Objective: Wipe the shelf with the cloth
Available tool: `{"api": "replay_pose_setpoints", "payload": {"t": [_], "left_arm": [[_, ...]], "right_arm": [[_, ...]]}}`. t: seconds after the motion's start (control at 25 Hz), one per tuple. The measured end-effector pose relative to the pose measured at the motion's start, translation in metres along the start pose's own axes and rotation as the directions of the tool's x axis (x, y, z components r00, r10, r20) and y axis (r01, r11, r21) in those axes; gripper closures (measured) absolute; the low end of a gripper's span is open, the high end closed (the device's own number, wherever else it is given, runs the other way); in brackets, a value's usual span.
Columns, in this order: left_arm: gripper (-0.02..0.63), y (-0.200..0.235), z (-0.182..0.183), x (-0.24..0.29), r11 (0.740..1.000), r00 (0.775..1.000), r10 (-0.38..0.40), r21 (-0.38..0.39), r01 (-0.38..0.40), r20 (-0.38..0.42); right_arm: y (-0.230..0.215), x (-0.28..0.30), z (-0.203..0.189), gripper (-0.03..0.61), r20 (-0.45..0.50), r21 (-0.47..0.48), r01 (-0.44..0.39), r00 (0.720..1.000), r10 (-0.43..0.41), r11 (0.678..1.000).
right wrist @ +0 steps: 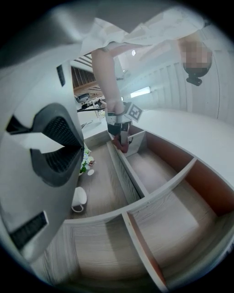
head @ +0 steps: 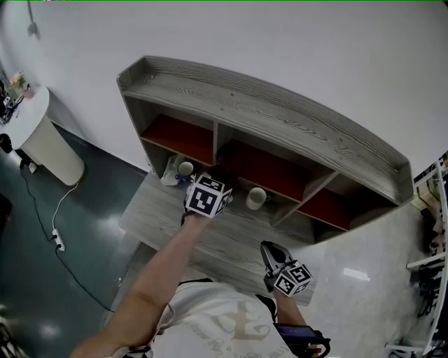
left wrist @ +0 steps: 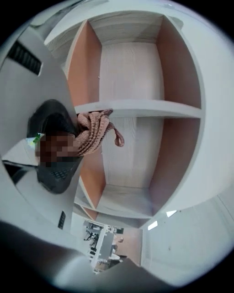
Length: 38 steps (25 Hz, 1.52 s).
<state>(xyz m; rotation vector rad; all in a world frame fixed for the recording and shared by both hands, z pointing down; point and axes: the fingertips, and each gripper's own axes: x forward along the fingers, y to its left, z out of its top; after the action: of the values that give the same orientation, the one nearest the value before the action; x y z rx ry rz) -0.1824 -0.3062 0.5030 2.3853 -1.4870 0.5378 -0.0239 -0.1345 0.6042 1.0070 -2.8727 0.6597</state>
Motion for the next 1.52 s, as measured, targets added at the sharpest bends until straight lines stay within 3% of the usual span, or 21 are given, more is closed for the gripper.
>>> {"api": "replay_pose_setpoints", "payload": {"t": [0.4,0.84,1.16,1.52], "left_arm": [[0.518,-0.009,-0.043,-0.044,0.999,0.988,-0.043,-0.027,0.047,0.15],[0.518,0.001,-0.078,-0.101,0.991,0.979,0.112,-0.087,-0.098,0.169],[0.517,0.005,-0.105,-0.141,0.967,0.966,0.198,-0.196,-0.164,0.167],[0.517,0.018,-0.133,-0.165,0.944,0.954,0.258,-0.249,-0.216,0.15]], "right_arm": [[0.015,0.01,-0.004,0.574,-0.051,-0.005,-0.049,0.997,0.049,0.999],[0.021,0.027,-0.002,0.574,-0.09,-0.01,-0.192,0.978,0.19,0.981],[0.034,0.043,0.002,0.574,-0.102,-0.027,-0.301,0.95,0.297,0.953],[0.046,0.073,0.005,0.574,-0.124,-0.039,-0.358,0.928,0.351,0.933]]}}
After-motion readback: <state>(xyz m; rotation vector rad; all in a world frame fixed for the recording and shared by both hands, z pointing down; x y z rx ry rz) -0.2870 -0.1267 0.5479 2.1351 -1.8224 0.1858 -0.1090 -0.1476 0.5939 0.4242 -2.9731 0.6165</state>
